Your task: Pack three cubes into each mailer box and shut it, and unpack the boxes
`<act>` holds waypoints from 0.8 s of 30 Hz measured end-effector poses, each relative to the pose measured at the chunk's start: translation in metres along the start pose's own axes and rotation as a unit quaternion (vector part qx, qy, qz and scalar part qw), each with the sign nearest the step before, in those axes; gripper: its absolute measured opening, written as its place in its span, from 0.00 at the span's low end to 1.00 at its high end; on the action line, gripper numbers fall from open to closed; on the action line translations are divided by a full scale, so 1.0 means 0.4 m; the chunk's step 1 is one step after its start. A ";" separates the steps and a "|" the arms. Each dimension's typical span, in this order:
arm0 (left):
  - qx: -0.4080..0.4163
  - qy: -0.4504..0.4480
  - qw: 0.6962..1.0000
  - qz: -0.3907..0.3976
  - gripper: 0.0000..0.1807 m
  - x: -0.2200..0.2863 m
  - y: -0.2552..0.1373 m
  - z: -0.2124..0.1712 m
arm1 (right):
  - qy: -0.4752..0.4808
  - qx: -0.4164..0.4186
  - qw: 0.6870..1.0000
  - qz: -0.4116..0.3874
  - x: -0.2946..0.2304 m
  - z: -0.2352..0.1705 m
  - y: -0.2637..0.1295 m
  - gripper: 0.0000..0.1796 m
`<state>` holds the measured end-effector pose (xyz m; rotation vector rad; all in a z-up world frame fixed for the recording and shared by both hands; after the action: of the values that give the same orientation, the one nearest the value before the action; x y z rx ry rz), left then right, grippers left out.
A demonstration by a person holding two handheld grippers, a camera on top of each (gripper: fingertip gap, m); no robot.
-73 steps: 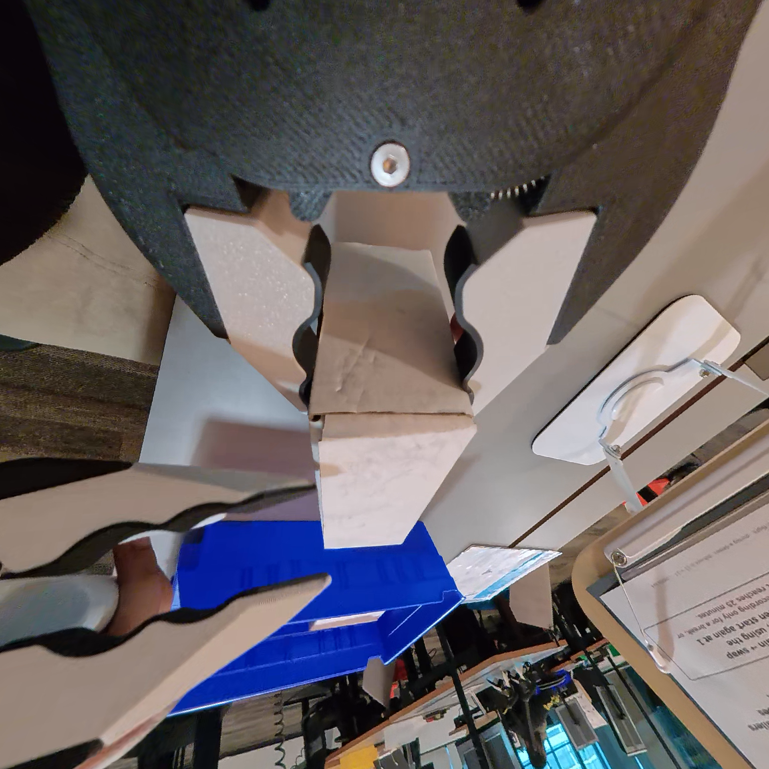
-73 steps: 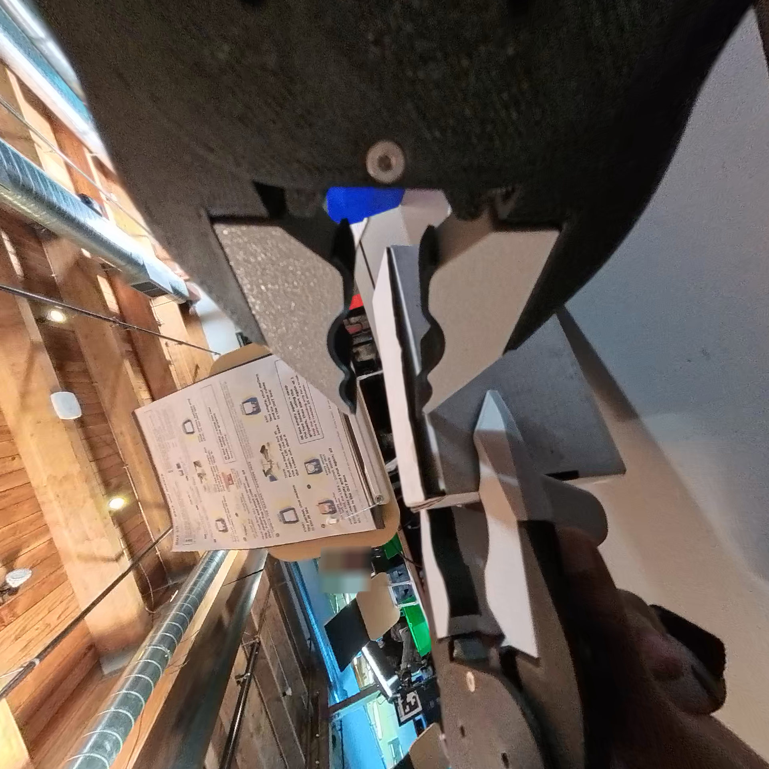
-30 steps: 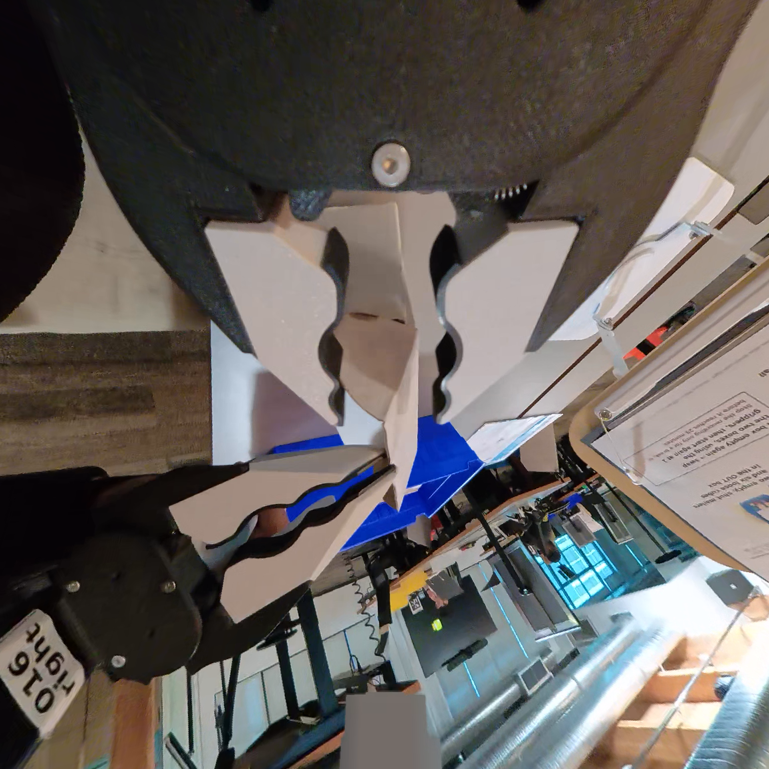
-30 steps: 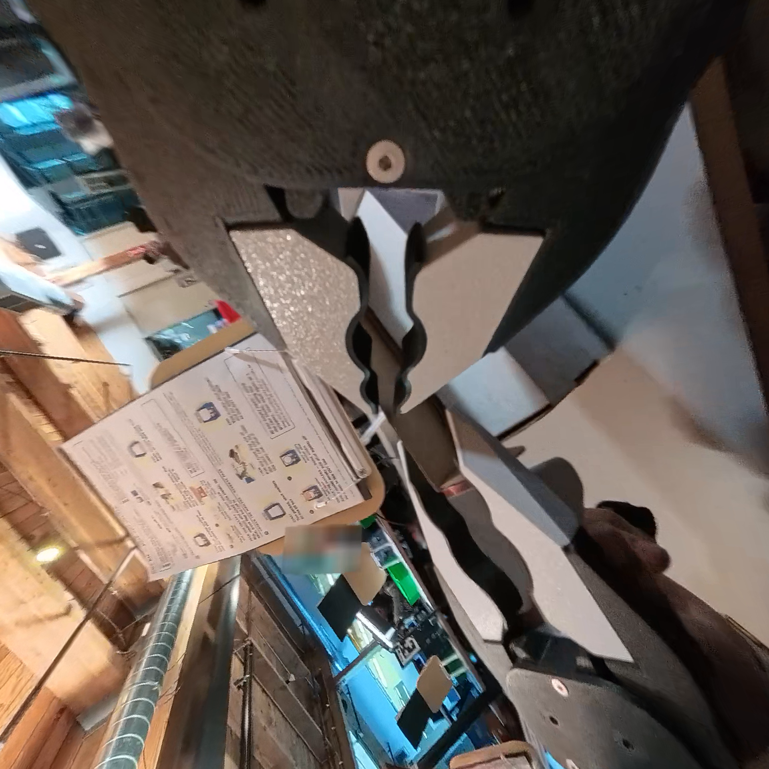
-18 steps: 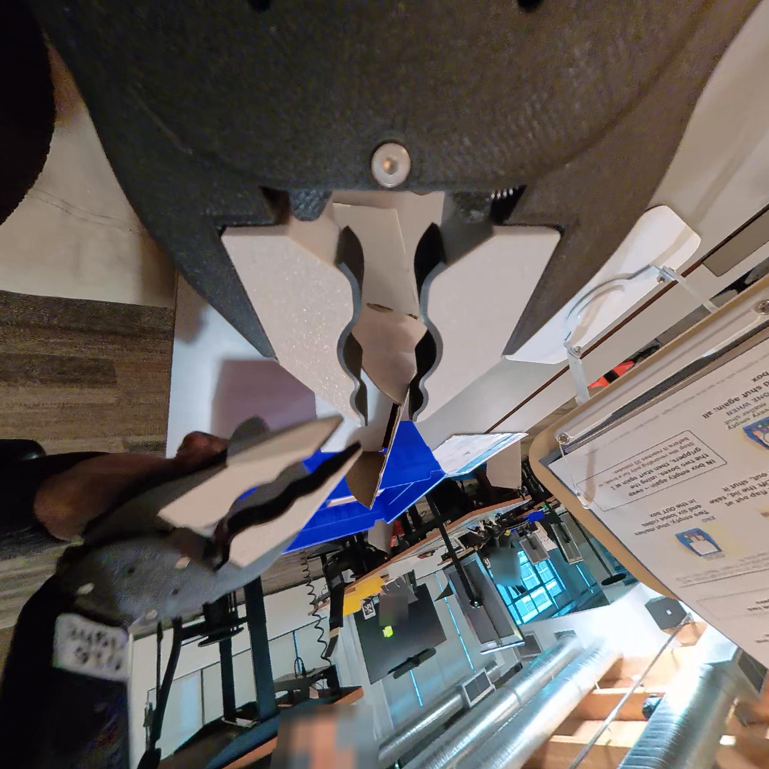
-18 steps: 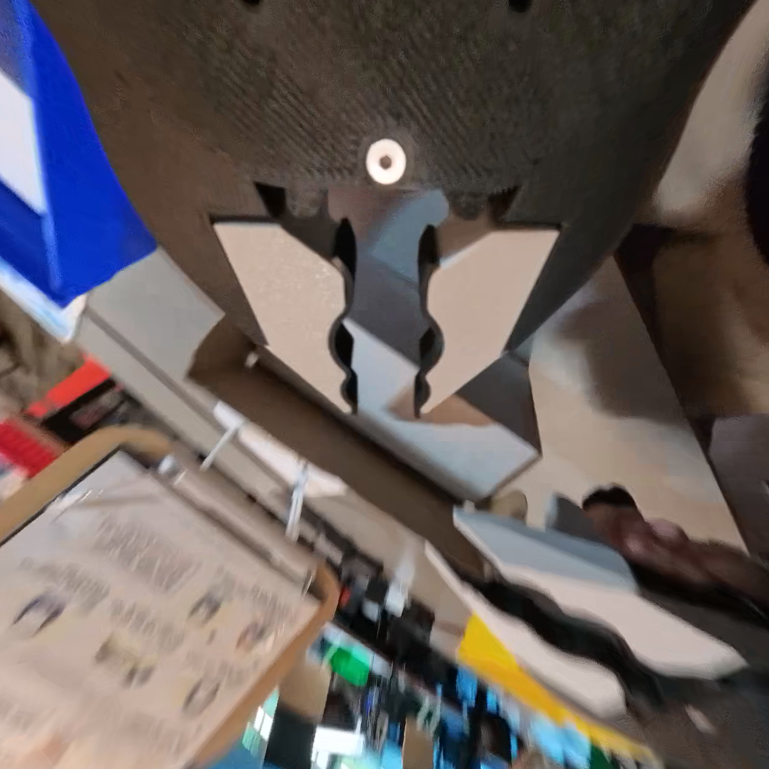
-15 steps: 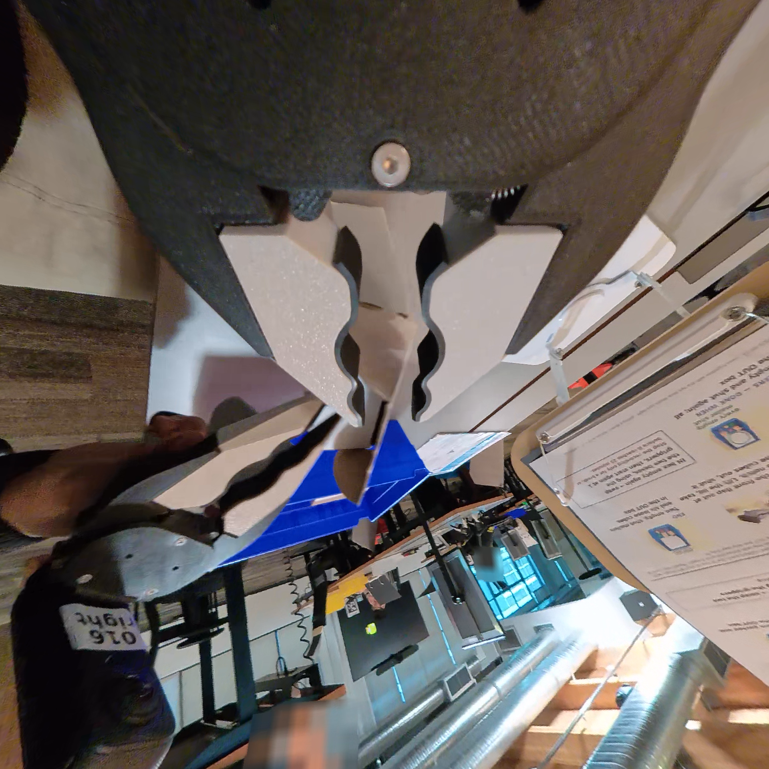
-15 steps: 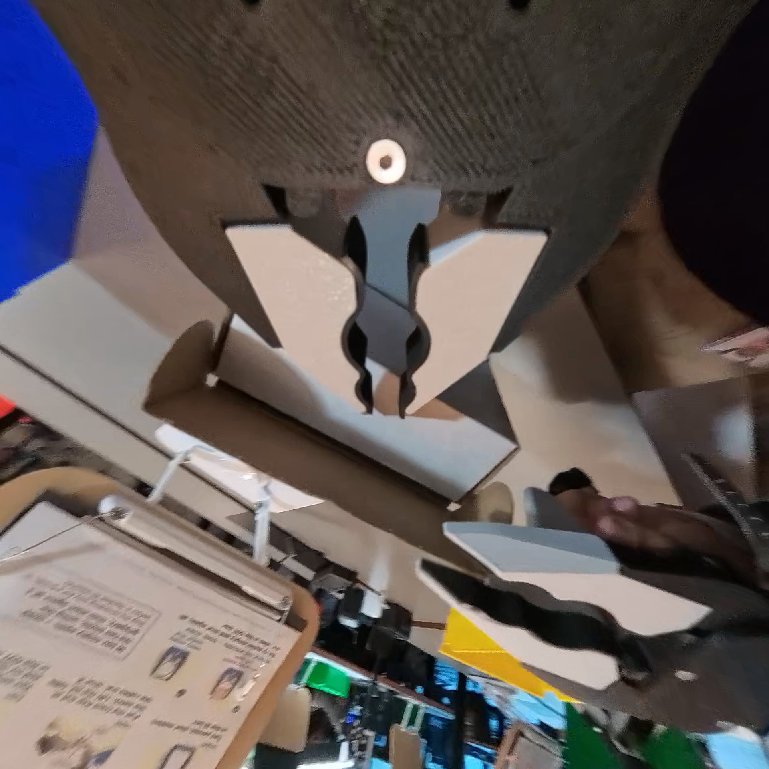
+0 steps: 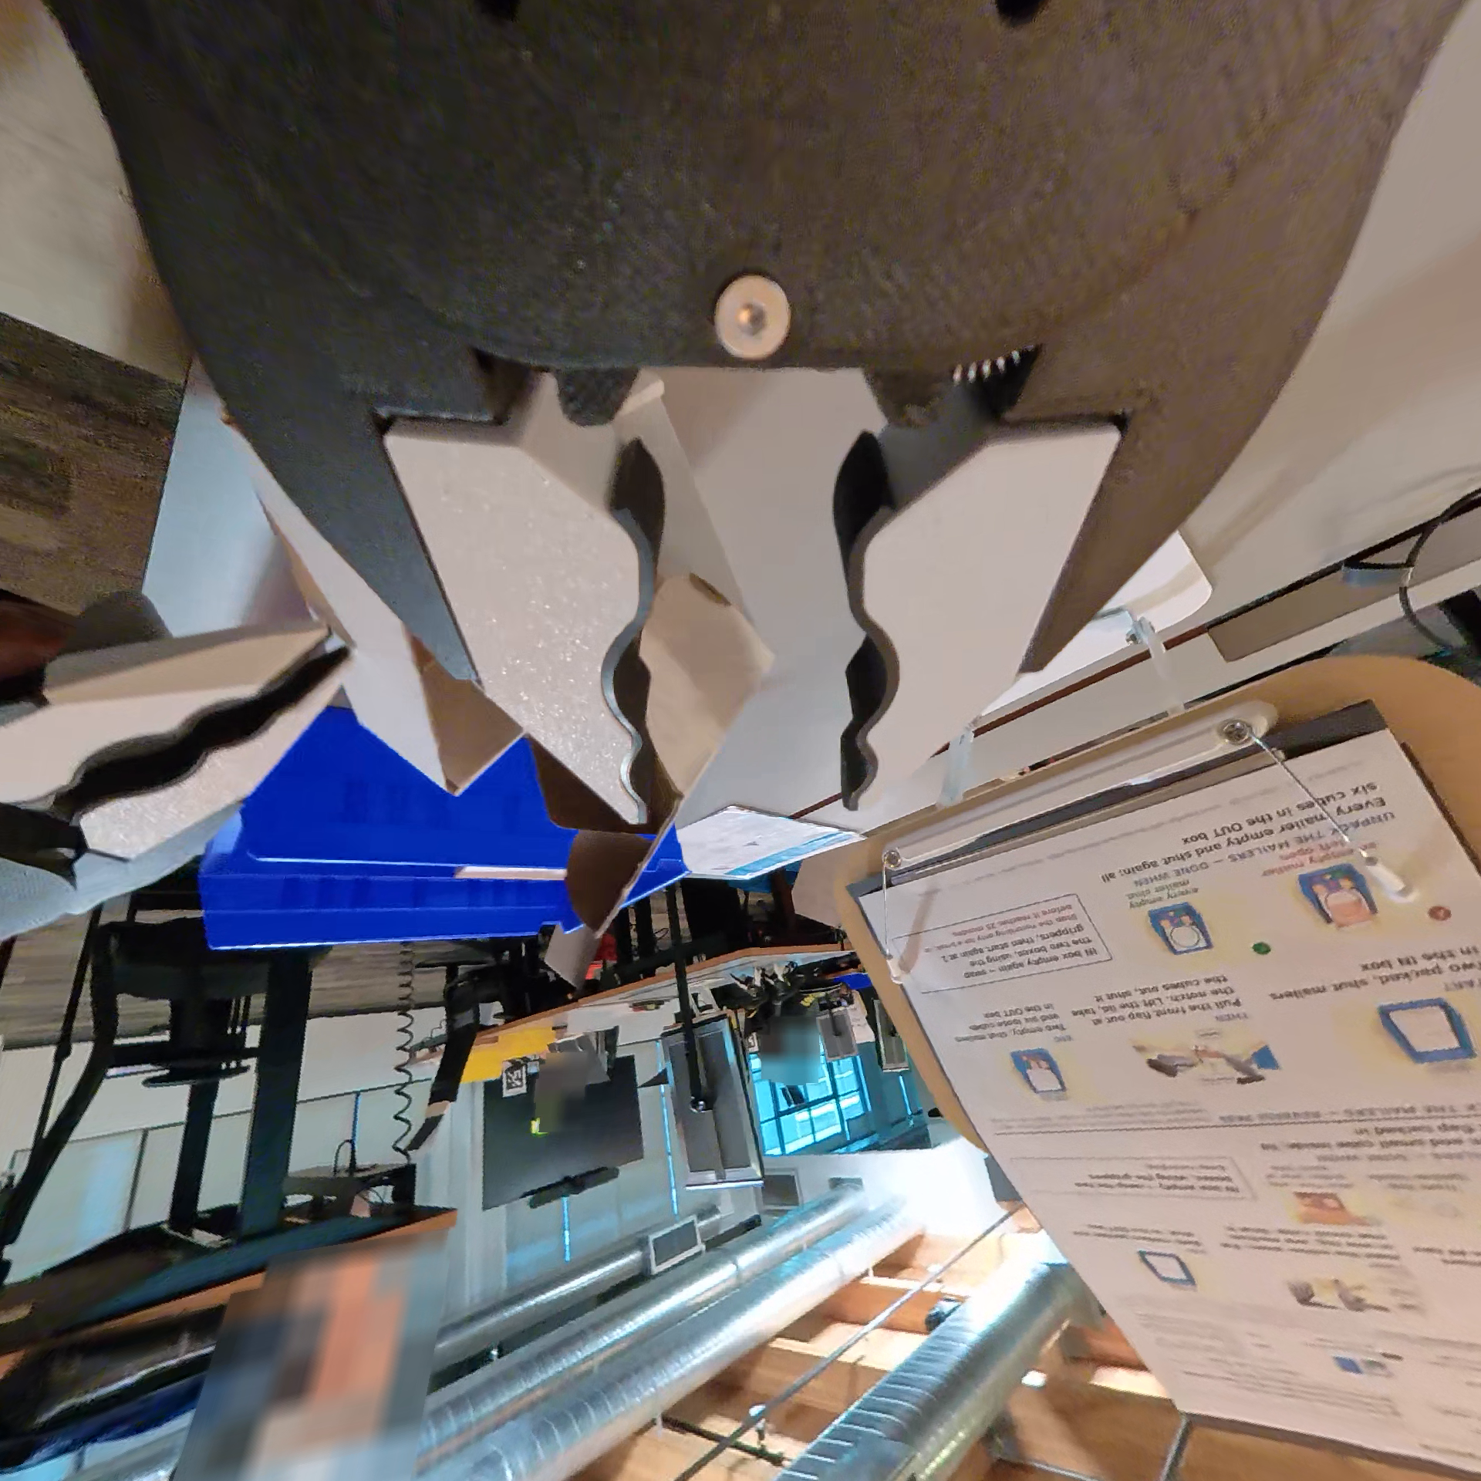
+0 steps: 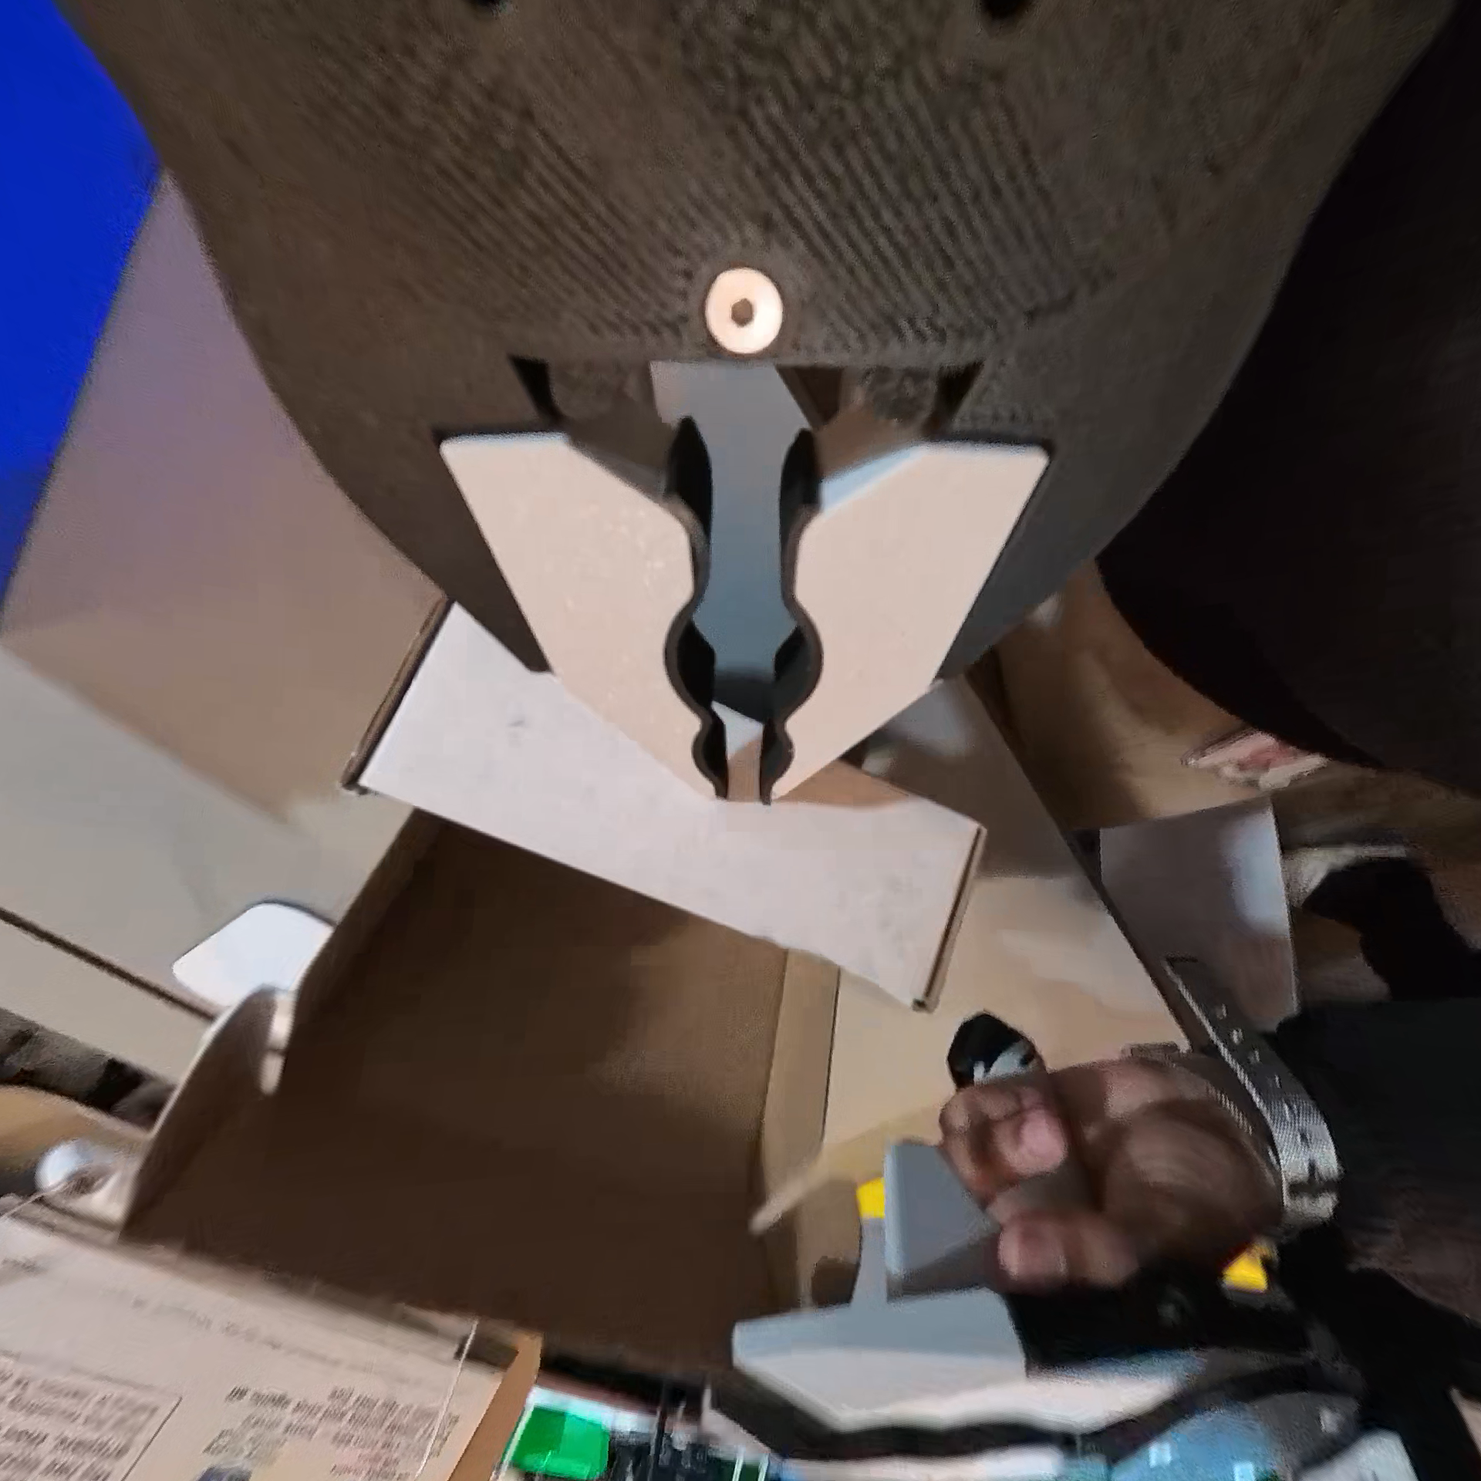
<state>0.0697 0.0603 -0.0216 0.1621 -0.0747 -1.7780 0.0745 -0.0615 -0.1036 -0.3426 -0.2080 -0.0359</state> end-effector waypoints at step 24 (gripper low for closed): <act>-0.004 -0.091 0.996 -0.007 0.20 -0.027 -0.001 -0.012 | -0.003 -0.047 0.999 0.022 -0.015 -0.068 0.034 0.19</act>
<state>0.0722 0.0709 -0.0256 -0.0055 -0.1973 -1.8034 0.0750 -0.0578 -0.1344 -0.4400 -0.2047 -0.0015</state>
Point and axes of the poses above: each gripper's, where its closed fingertips meet, y out along the fingers, z out of its top, x = y × z across the jaws, the point moved 1 cm from there along -y, back along the fingers, and after that the axes turned 6 degrees about -y, right-handed, at the moved point
